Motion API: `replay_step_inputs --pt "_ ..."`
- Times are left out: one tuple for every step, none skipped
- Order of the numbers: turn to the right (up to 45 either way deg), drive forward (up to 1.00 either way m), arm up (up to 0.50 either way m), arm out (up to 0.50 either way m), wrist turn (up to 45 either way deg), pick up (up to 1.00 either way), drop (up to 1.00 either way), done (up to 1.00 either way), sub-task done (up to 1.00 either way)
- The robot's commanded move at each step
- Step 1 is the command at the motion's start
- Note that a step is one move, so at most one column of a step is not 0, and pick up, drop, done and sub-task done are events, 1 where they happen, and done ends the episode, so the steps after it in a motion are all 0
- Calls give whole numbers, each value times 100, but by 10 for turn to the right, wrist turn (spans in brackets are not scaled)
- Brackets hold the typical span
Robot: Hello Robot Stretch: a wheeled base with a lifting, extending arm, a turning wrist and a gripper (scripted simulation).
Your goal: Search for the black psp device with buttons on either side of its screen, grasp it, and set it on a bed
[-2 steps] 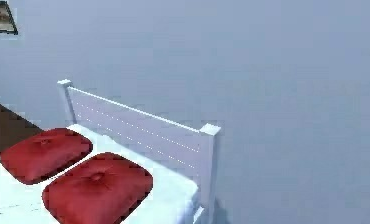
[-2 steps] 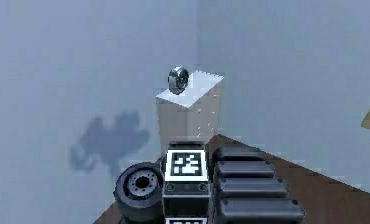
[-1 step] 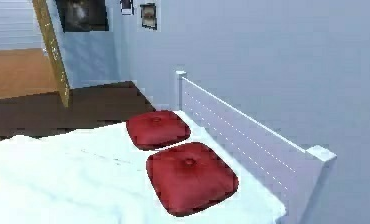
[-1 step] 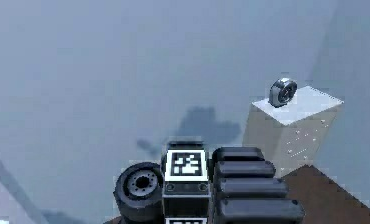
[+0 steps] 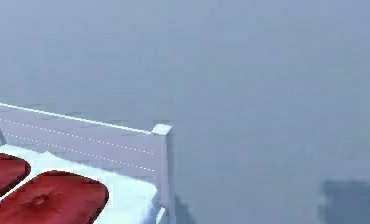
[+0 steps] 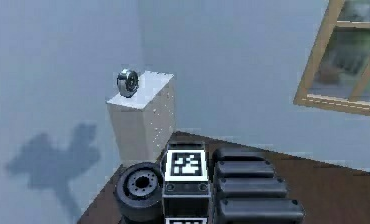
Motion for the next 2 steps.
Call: replay_step_inputs --pt "450 0 0 0 0 0 0 0 0" --pt "330 0 0 0 0 0 0 0 0"
